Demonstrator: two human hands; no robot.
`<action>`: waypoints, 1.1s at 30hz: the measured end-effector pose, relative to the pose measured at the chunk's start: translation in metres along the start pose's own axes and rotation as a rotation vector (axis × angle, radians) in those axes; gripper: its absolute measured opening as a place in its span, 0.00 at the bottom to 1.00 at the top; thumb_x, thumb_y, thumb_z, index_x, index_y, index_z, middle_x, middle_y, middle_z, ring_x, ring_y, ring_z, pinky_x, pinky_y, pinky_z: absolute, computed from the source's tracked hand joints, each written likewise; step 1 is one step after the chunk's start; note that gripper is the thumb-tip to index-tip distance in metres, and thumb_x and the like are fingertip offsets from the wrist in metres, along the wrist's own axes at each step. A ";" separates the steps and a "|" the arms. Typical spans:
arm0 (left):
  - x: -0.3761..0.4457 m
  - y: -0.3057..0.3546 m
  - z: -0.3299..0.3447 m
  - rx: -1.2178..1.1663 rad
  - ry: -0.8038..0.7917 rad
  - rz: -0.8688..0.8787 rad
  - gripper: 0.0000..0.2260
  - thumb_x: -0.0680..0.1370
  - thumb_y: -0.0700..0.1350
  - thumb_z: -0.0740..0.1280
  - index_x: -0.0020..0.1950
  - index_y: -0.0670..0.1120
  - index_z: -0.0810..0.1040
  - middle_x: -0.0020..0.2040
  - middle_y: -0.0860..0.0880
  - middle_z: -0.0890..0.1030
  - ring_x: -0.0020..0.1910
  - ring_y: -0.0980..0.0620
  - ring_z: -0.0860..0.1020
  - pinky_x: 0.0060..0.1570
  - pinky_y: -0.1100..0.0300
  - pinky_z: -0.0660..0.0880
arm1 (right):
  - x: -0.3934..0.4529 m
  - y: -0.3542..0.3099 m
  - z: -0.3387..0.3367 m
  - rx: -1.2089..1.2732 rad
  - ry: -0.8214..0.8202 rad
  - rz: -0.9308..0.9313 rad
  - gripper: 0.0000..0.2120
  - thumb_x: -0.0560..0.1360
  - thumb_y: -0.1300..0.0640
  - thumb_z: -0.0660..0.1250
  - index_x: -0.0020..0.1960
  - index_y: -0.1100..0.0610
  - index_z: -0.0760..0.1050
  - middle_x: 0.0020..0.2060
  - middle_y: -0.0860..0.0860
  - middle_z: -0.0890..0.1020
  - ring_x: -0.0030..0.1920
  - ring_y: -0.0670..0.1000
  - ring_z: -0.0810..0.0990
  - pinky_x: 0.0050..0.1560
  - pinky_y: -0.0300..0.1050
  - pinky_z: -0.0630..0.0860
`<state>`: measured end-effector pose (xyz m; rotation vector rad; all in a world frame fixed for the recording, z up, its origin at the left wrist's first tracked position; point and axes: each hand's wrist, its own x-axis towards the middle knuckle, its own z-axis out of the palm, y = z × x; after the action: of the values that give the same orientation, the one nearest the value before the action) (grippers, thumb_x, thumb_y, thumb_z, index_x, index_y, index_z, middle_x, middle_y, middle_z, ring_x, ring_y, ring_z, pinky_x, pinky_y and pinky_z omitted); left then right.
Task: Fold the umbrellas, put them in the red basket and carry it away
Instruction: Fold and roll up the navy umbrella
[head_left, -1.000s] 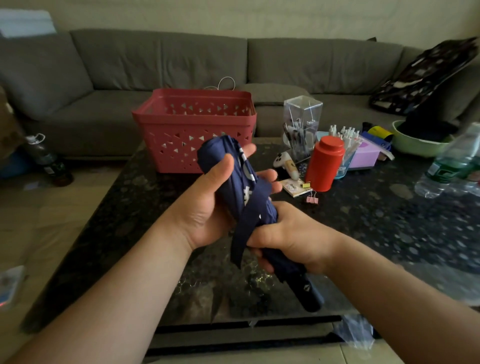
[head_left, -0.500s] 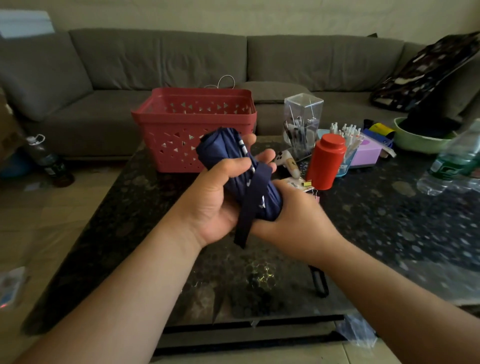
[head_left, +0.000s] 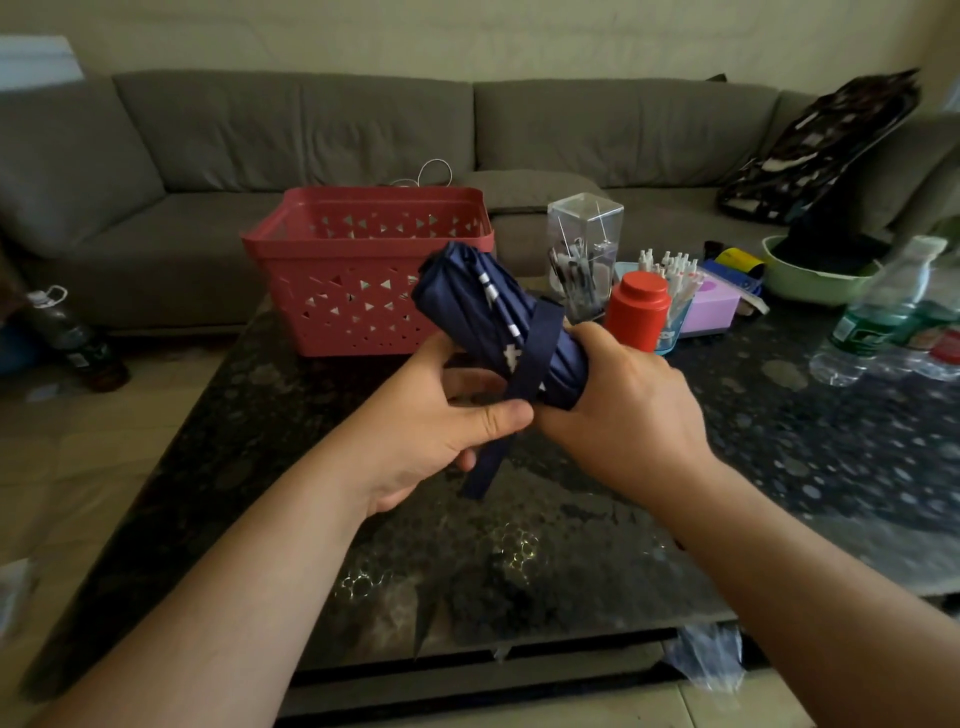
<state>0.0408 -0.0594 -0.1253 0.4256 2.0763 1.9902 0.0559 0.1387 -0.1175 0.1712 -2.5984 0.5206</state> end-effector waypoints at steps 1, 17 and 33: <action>-0.001 -0.001 -0.001 0.039 -0.028 -0.014 0.23 0.76 0.39 0.77 0.69 0.51 0.74 0.54 0.46 0.87 0.46 0.45 0.87 0.28 0.61 0.72 | 0.000 0.003 -0.001 -0.021 0.020 0.002 0.25 0.68 0.35 0.73 0.57 0.49 0.72 0.42 0.46 0.81 0.45 0.57 0.84 0.40 0.50 0.75; 0.004 -0.025 -0.020 0.376 0.143 0.073 0.05 0.77 0.46 0.77 0.52 0.54 0.87 0.47 0.56 0.88 0.48 0.56 0.85 0.51 0.64 0.79 | 0.012 0.025 -0.020 -0.026 -0.051 0.023 0.17 0.69 0.41 0.76 0.49 0.44 0.71 0.36 0.42 0.78 0.36 0.48 0.78 0.35 0.44 0.69; 0.004 -0.023 -0.019 -0.213 -0.259 0.136 0.30 0.76 0.47 0.71 0.70 0.28 0.70 0.46 0.46 0.85 0.40 0.53 0.81 0.44 0.52 0.73 | -0.015 0.002 0.016 1.768 -1.468 0.359 0.20 0.68 0.50 0.74 0.54 0.59 0.74 0.32 0.52 0.77 0.26 0.52 0.78 0.33 0.43 0.76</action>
<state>0.0288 -0.0767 -0.1476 0.7538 1.7021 2.0761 0.0614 0.1350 -0.1386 0.8410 -1.9585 3.6750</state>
